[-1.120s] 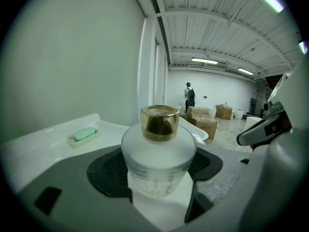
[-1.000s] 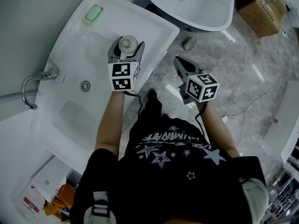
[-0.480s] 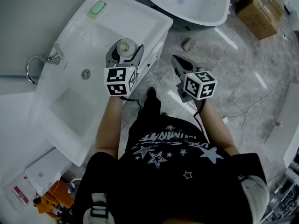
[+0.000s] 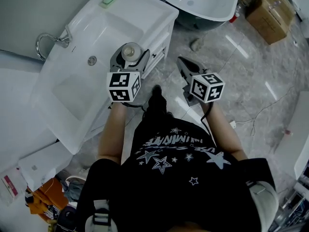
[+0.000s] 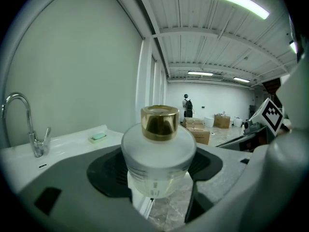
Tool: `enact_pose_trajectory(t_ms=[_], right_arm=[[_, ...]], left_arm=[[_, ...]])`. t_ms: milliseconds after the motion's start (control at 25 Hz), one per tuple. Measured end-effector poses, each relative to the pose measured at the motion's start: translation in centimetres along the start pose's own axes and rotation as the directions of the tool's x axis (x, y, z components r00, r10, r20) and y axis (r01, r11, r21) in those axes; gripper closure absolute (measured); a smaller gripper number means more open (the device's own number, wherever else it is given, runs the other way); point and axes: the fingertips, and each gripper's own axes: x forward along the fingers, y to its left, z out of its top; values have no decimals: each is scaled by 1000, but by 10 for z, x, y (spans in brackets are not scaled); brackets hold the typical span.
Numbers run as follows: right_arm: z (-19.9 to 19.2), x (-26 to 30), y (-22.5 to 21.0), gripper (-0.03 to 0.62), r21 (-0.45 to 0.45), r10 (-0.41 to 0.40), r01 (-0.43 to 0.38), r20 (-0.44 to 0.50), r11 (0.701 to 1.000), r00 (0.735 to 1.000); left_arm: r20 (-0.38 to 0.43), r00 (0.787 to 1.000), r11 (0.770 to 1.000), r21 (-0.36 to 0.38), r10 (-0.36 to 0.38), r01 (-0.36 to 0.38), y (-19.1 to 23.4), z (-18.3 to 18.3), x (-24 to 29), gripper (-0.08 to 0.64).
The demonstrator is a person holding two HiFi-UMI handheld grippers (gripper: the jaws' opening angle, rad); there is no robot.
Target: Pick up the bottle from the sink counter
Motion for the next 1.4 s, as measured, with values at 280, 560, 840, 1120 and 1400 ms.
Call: enact_pose_trajectory(t_ms=[280,560,840,1120,1400], right_arm=[[-26,-42,37,586,-44,58,-59,-14,997,998],[-42,-63,65,586,-54,93,-93,-18,994,996],[-50,-66,81,586,-65,91,-93,-29,994,995],[-63,-74,108,586,-52,51,-51,-8,997,999],[-82,-93,157,586,-58,32,-31,15,998,999]], left_arm=[[2,999,999,-16,35,-35,-30,-17,-68,215],[7,998,997,-47,69,-68,-45,-34,-122,215],[24,997,996,-56,77,-75,-40,-34,-145,215],[13,1000,998,-60,24,-23,-43,-46,-174,215],[-5,1000,998,-58,-22,22,-39,-65,-222,215]])
